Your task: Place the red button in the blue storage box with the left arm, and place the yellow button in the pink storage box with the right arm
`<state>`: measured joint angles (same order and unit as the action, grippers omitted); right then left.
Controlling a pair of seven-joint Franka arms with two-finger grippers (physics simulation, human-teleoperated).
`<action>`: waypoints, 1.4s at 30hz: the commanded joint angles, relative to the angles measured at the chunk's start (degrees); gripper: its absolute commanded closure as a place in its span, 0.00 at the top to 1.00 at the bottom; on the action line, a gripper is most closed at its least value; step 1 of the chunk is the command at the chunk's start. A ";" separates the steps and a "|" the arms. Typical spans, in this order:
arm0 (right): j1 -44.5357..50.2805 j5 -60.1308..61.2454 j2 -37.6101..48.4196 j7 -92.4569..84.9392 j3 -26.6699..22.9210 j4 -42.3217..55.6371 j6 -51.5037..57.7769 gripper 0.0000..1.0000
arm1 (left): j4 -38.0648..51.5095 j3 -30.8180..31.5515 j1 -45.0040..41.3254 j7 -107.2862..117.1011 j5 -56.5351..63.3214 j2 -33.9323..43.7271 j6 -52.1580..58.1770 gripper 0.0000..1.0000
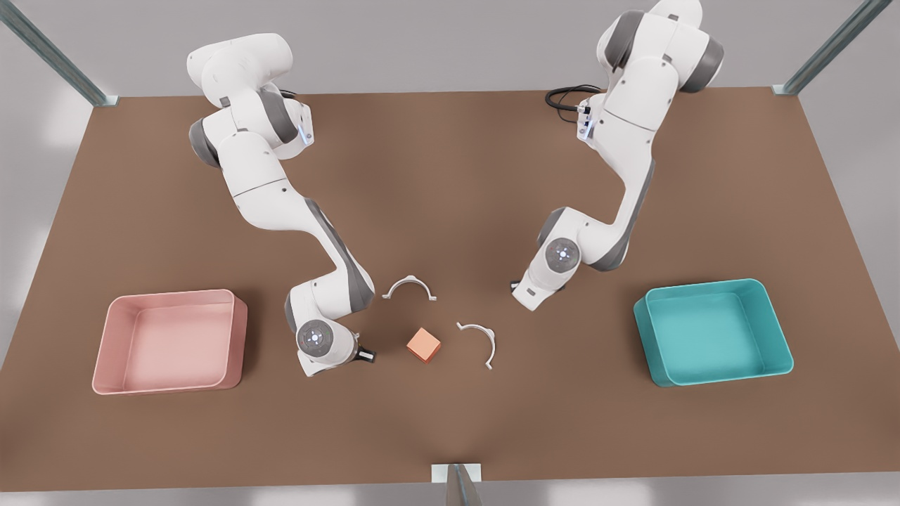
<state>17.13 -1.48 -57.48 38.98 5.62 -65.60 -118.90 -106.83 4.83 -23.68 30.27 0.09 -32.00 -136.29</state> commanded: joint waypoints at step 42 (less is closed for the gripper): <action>-31.01 -11.53 32.07 -38.54 3.34 -23.97 7.27 1.00 | 28.17 -2.72 23.51 -33.35 -0.44 20.66 42.86 1.00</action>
<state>-14.18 -12.92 -25.47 11.61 8.72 -90.54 -114.45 -78.69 2.10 -0.15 -3.59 -0.45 -11.40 -96.09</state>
